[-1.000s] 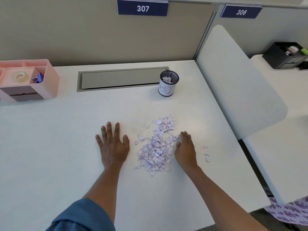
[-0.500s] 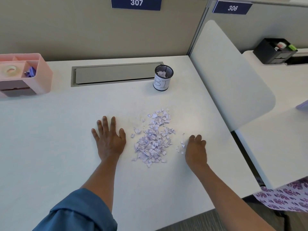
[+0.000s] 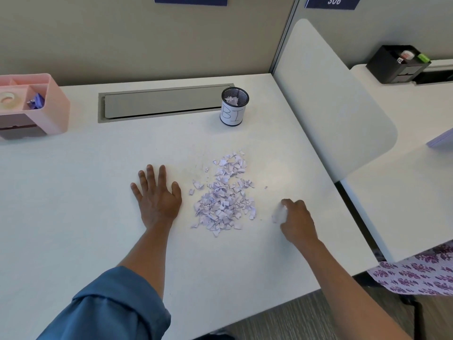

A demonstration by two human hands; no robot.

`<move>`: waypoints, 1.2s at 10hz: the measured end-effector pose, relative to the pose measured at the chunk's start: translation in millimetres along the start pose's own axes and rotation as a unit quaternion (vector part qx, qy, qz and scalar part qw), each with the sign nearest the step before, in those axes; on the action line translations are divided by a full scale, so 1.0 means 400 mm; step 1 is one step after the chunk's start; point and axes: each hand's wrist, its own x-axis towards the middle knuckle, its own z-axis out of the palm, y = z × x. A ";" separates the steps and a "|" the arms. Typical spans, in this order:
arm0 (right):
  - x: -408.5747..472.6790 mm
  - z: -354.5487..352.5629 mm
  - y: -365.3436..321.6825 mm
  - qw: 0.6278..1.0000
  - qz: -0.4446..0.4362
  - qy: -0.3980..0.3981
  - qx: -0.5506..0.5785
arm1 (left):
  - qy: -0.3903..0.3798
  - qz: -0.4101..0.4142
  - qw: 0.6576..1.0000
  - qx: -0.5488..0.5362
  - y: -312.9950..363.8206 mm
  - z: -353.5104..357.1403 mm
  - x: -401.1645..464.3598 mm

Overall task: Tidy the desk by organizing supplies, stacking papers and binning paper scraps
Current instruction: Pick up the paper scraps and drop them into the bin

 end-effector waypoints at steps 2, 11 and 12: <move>-0.025 0.065 -0.091 0.993 -0.089 0.025 0.072 | -0.002 -0.001 1.000 0.001 -0.002 0.001 -0.003; 0.165 0.067 -0.086 0.982 -0.147 0.088 0.074 | -0.030 0.002 1.000 -0.006 0.005 -0.017 -0.002; 0.186 0.068 -0.078 0.980 -0.175 0.071 0.065 | -0.030 0.003 1.000 -0.005 0.003 -0.016 -0.001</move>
